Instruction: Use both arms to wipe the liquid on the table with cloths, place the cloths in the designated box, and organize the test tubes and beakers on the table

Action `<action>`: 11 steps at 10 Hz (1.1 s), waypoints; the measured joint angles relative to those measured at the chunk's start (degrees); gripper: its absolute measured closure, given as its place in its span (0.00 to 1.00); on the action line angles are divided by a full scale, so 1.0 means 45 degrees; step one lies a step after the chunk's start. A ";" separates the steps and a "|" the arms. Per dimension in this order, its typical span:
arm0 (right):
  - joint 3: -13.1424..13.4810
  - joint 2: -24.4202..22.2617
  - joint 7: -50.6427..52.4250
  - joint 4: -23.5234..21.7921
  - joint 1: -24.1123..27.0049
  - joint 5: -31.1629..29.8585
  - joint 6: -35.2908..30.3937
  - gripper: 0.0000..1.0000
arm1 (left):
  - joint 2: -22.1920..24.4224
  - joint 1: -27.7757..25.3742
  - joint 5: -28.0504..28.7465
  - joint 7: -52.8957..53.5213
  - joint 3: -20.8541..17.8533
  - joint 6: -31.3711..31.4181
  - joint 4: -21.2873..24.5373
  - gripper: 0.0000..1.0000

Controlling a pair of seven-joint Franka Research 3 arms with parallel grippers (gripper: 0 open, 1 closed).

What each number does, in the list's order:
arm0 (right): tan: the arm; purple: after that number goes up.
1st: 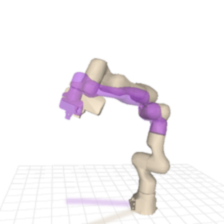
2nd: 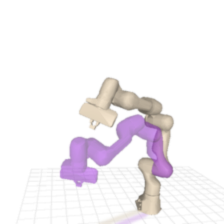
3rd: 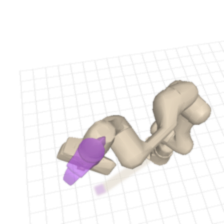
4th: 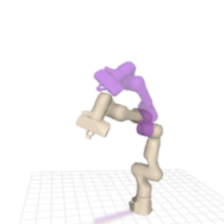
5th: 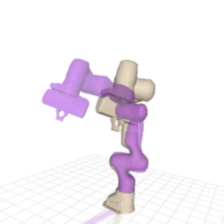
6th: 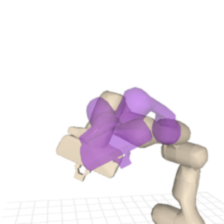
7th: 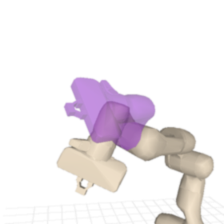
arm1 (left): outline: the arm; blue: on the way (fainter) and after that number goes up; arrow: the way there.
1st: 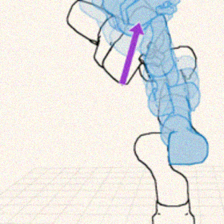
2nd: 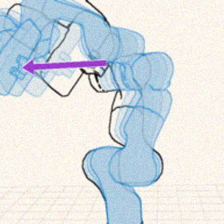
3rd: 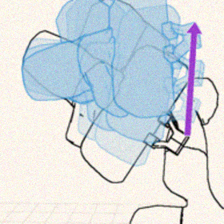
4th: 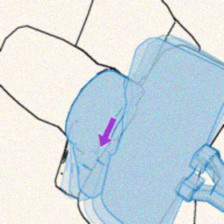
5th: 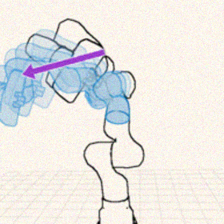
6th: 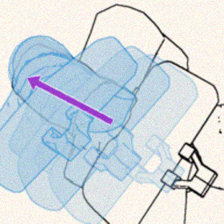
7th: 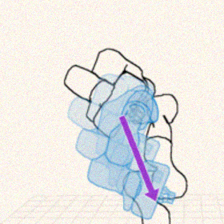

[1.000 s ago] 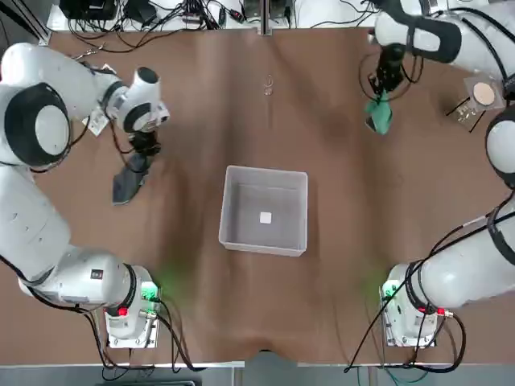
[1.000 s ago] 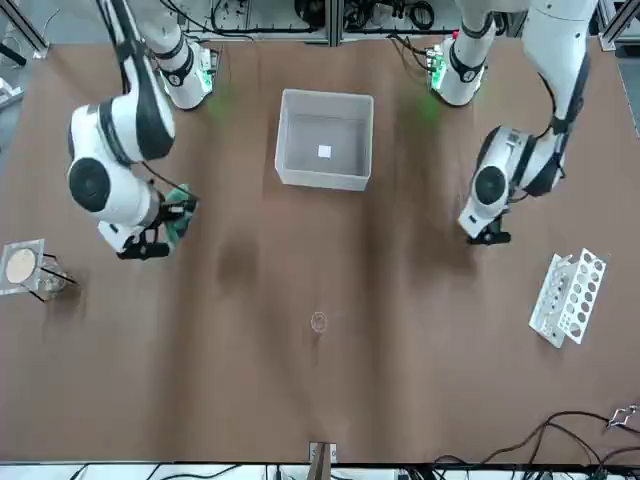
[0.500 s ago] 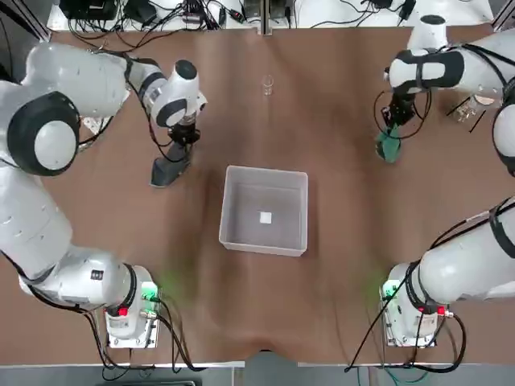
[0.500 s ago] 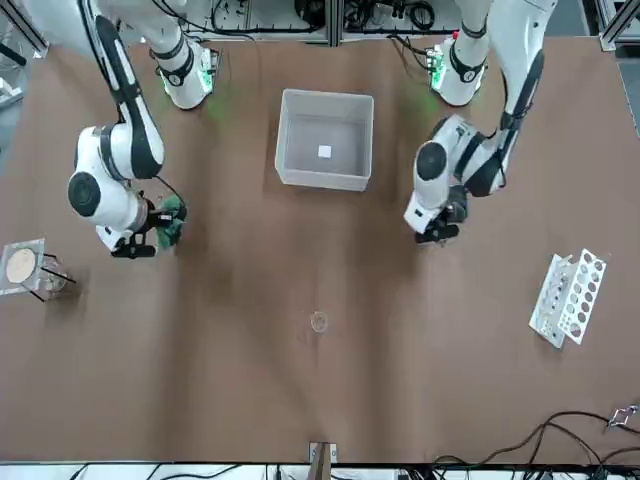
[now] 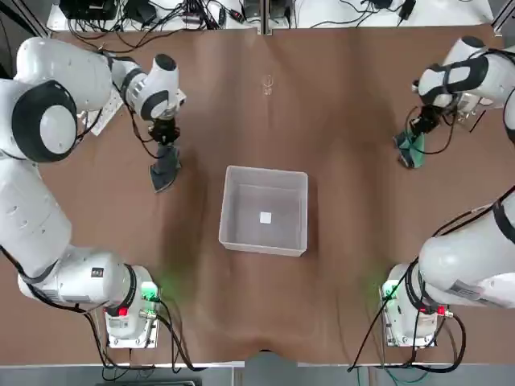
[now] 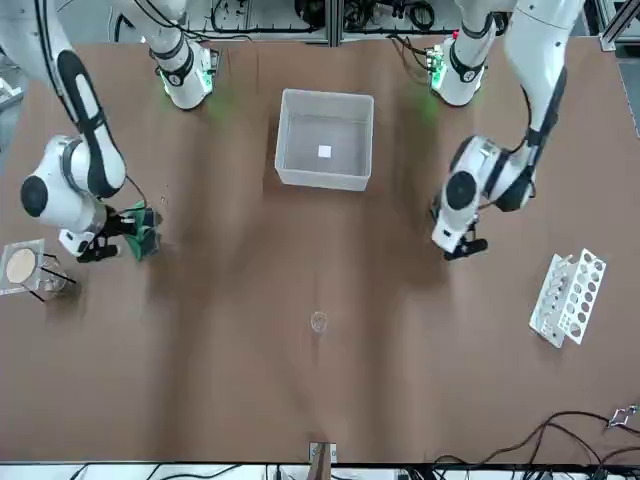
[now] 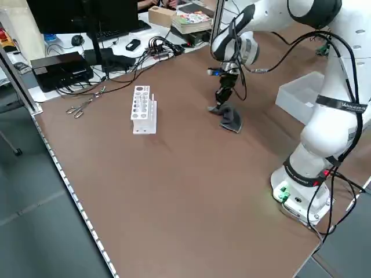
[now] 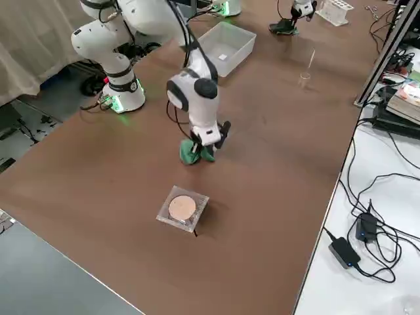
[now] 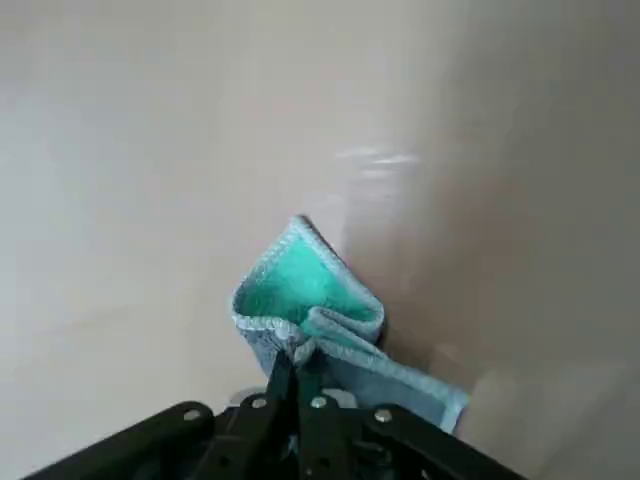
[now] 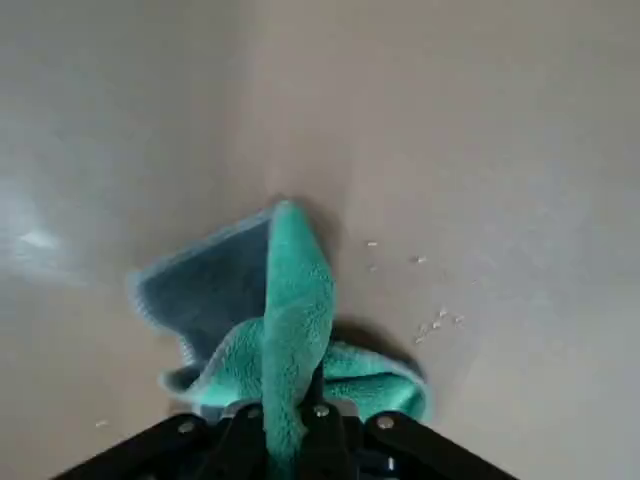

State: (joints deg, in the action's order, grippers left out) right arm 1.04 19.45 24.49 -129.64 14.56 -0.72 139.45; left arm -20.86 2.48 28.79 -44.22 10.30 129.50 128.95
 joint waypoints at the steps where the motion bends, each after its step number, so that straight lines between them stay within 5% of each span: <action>1: -0.0254 0.0152 -0.0145 0.0009 -0.0176 0.0225 0.0148 0.92 | -0.0007 -0.0006 0.0003 0.0636 -0.0744 -0.0153 0.0120 0.95; 4: -0.0734 0.0145 -0.1729 0.0059 -0.2586 0.2352 0.0193 0.92 | -0.0014 -0.0157 0.1292 0.2157 -0.3024 -0.0215 0.0713 0.95; 7: -0.0762 0.0150 -0.3676 -0.0035 -0.4418 0.3112 0.0170 0.92 | 0.0253 -0.1358 0.2824 0.2778 -0.3533 -0.0213 0.1231 0.95; 9: -0.0569 0.0154 -0.3479 -0.0409 -0.4110 0.3126 0.0101 0.92 | 0.1549 -0.1725 0.2839 0.3598 -0.3509 -0.0316 0.1698 0.95; 11: -0.0448 0.0156 -0.0632 -0.0611 -0.2044 0.3125 -0.0011 0.92 | 0.3395 -0.1661 0.2234 0.3701 -0.2453 -0.1383 0.2172 0.95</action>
State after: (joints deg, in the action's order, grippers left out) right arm -0.97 20.15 21.65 -132.39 5.36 13.34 139.40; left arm -5.59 -5.00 38.84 -27.57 -0.74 123.28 138.72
